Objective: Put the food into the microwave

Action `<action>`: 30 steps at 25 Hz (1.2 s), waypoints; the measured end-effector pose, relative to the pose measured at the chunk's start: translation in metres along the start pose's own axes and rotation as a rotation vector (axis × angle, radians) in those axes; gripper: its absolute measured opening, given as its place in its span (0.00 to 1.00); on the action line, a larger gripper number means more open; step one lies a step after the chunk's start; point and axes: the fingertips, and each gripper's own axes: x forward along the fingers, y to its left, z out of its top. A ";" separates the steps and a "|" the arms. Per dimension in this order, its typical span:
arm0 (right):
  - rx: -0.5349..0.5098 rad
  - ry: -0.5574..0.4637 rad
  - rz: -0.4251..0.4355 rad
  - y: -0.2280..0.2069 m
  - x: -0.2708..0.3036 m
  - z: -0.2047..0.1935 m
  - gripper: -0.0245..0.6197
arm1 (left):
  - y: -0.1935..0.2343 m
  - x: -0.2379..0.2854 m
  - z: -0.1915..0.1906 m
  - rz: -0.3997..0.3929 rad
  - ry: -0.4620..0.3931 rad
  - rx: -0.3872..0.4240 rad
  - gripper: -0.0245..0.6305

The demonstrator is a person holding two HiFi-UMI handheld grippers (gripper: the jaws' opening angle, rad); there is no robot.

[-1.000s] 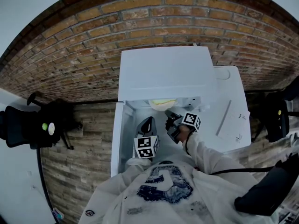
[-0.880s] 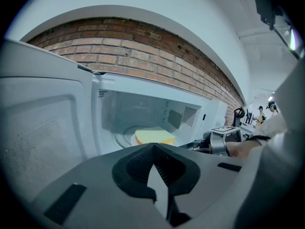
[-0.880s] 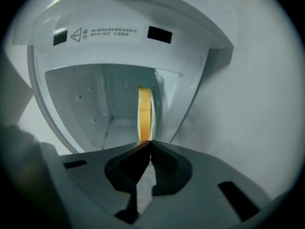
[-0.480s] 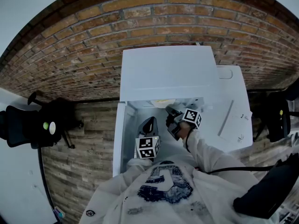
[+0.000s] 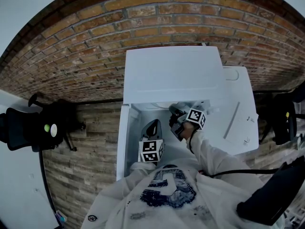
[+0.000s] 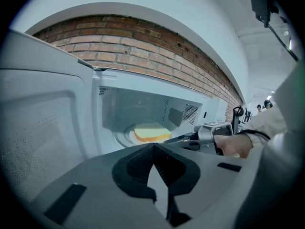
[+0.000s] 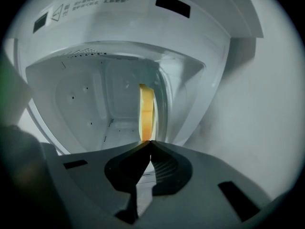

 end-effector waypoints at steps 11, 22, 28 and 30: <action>-0.004 0.003 0.007 0.004 -0.004 -0.003 0.06 | -0.001 -0.002 0.001 -0.005 0.001 0.010 0.05; -0.190 0.026 0.035 0.032 -0.043 -0.005 0.06 | -0.012 -0.009 0.008 0.011 0.008 0.030 0.05; -0.419 0.046 0.004 0.054 -0.075 -0.009 0.06 | -0.026 -0.020 0.023 -0.008 -0.008 0.084 0.05; -0.502 0.033 -0.017 0.065 -0.086 -0.007 0.06 | -0.031 -0.025 0.032 -0.016 -0.024 0.109 0.05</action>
